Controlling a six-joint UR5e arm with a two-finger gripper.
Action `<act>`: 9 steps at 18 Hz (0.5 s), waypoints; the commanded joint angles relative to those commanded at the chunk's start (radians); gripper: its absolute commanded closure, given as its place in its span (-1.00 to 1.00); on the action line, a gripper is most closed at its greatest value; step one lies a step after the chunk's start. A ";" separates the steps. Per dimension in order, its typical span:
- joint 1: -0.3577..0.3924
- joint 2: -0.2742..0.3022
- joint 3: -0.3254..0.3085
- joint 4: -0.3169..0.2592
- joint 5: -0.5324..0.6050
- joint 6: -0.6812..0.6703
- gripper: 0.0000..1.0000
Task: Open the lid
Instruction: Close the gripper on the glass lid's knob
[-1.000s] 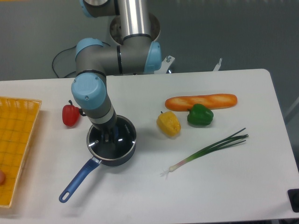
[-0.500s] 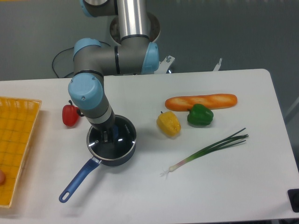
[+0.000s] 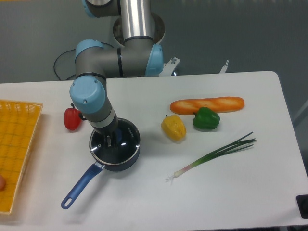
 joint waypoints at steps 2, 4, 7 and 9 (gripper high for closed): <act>0.000 0.000 0.002 0.000 0.000 -0.002 -0.18; 0.000 0.000 0.005 -0.002 0.000 -0.002 -0.17; 0.002 0.000 0.018 -0.012 0.002 0.000 -0.16; 0.008 0.005 0.023 -0.015 0.011 0.003 -0.16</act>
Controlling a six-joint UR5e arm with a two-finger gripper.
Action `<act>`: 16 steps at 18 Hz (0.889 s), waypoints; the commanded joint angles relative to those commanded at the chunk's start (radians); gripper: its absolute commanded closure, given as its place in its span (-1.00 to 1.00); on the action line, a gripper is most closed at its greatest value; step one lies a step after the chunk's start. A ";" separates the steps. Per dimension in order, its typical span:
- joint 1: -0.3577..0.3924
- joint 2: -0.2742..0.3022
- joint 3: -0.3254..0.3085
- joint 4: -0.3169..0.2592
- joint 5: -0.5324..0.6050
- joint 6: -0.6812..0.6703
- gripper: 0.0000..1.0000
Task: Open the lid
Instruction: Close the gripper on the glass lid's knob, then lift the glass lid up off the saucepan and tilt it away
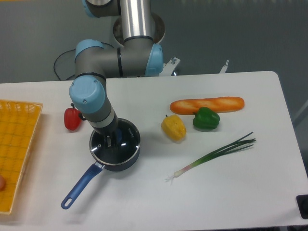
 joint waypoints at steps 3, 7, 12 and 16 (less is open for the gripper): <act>0.008 0.008 0.014 -0.002 0.014 0.005 -0.15; 0.023 0.009 0.055 -0.032 0.014 0.006 -0.13; 0.077 0.018 0.103 -0.100 0.011 0.009 -0.13; 0.109 0.020 0.121 -0.101 0.009 0.011 -0.07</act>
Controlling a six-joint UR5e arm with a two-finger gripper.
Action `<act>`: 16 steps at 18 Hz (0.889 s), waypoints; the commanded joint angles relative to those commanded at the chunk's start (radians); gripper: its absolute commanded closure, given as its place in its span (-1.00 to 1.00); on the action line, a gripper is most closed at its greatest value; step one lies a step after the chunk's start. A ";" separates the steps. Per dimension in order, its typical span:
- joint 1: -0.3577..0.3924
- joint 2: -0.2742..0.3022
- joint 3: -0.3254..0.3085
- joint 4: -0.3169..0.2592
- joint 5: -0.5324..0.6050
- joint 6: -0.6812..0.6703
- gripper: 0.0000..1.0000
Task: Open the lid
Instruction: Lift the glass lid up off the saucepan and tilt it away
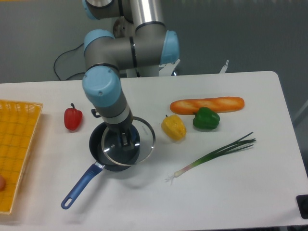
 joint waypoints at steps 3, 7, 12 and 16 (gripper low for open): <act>0.034 0.011 0.002 -0.002 -0.003 0.020 0.05; 0.054 0.012 0.002 0.002 -0.006 0.035 0.05; 0.072 0.012 -0.003 0.000 -0.002 0.035 0.05; 0.084 0.014 -0.008 0.000 -0.003 0.035 0.05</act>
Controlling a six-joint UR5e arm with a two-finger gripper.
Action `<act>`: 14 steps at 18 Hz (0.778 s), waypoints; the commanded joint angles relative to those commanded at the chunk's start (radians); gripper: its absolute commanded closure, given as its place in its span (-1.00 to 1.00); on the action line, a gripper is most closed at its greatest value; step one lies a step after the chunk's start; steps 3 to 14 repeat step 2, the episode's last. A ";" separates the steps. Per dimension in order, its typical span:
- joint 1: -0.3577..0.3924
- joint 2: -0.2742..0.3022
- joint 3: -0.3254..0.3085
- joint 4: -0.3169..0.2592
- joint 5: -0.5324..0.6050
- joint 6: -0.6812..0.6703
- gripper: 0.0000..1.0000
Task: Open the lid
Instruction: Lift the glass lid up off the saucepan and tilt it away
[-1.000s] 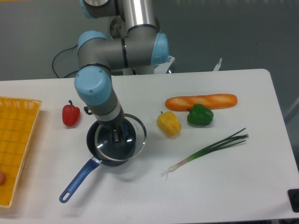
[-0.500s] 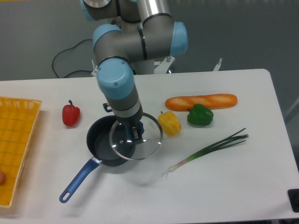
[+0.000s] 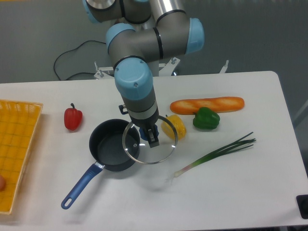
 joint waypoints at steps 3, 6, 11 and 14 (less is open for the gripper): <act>0.000 0.000 0.002 0.000 0.000 0.000 0.05; 0.000 0.000 0.002 0.000 0.000 0.000 0.05; 0.000 0.000 0.002 0.000 0.000 0.000 0.05; 0.000 0.000 0.002 0.000 0.000 0.000 0.05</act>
